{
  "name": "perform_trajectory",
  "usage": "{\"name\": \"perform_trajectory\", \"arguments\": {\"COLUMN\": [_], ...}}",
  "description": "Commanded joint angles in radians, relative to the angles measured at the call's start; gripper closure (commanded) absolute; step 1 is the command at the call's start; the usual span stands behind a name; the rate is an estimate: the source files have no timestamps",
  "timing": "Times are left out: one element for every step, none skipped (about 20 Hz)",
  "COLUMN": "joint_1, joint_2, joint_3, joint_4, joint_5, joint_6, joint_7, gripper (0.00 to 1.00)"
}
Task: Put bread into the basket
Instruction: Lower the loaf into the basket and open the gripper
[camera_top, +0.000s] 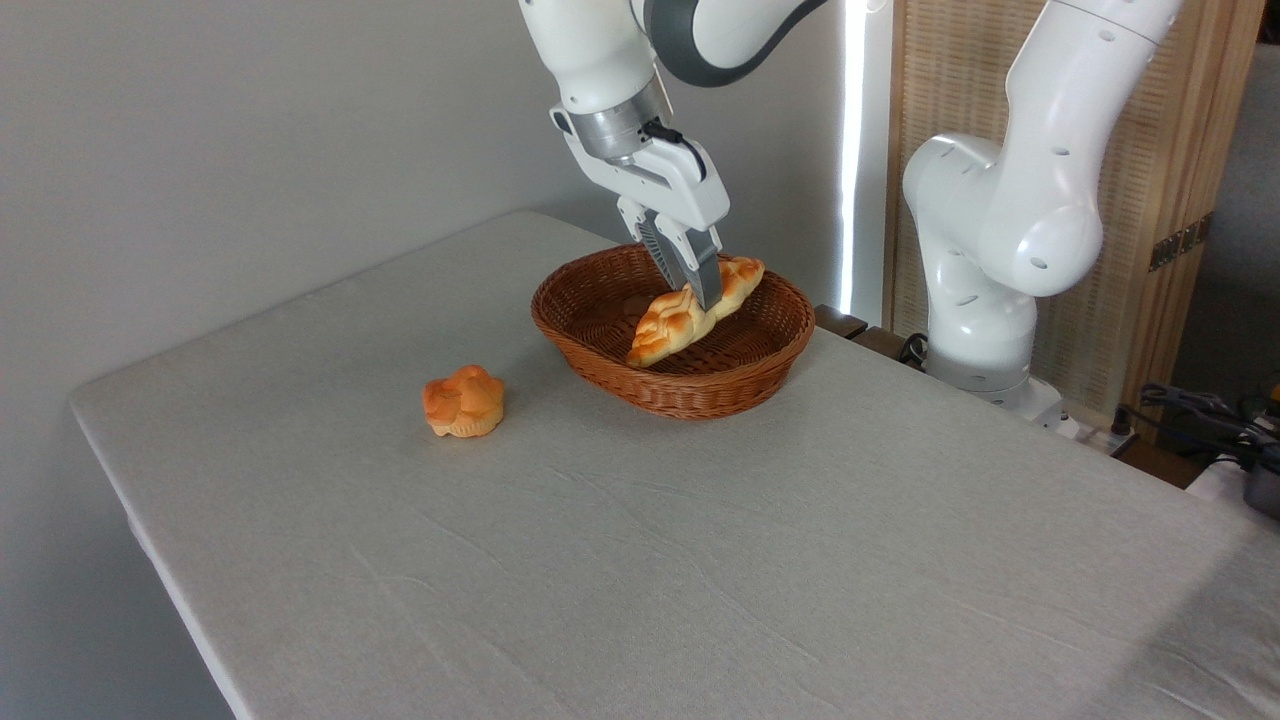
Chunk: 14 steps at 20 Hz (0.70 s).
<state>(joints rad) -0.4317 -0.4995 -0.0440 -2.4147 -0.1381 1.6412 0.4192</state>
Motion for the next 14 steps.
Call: {"name": "perform_trajectory", "arguments": {"joint_1": [-0.016,-0.016,-0.016,-0.016,-0.016,-0.018,-0.016,-0.018,-0.018,-0.019,-0.028,-0.030,-0.032,-0.030], "joint_2": [0.010,0.012,0.013,0.013,0.015,0.016,0.018,0.021,0.021,0.021,0.022,0.022,0.022,0.024], "joint_3": [0.010,0.010,0.010,0.010,0.010,0.010,0.010,0.010,0.010,0.010,0.010,0.010,0.010,0.010], "joint_4": [-0.009,-0.009,-0.009,-0.009,-0.009,-0.009,-0.008,-0.009,-0.008,-0.007,-0.007,-0.007,-0.007,-0.007], "joint_5": [-0.005,-0.005,-0.005,-0.005,-0.005,-0.005,0.002,0.006,0.008,0.008,0.008,0.008,0.008,0.008], "joint_6": [0.031,0.031,0.031,0.031,0.032,0.032,0.032,0.029,0.023,0.022,0.020,0.020,0.019,0.017], "joint_7": [-0.002,-0.002,-0.002,0.000,0.000,0.001,0.001,0.006,0.009,0.009,0.009,0.009,0.009,0.009], "gripper": [0.00,0.00,0.00,0.00,0.00,0.00,0.00,0.00,0.00,0.00,0.00,0.00,0.00,0.00]}}
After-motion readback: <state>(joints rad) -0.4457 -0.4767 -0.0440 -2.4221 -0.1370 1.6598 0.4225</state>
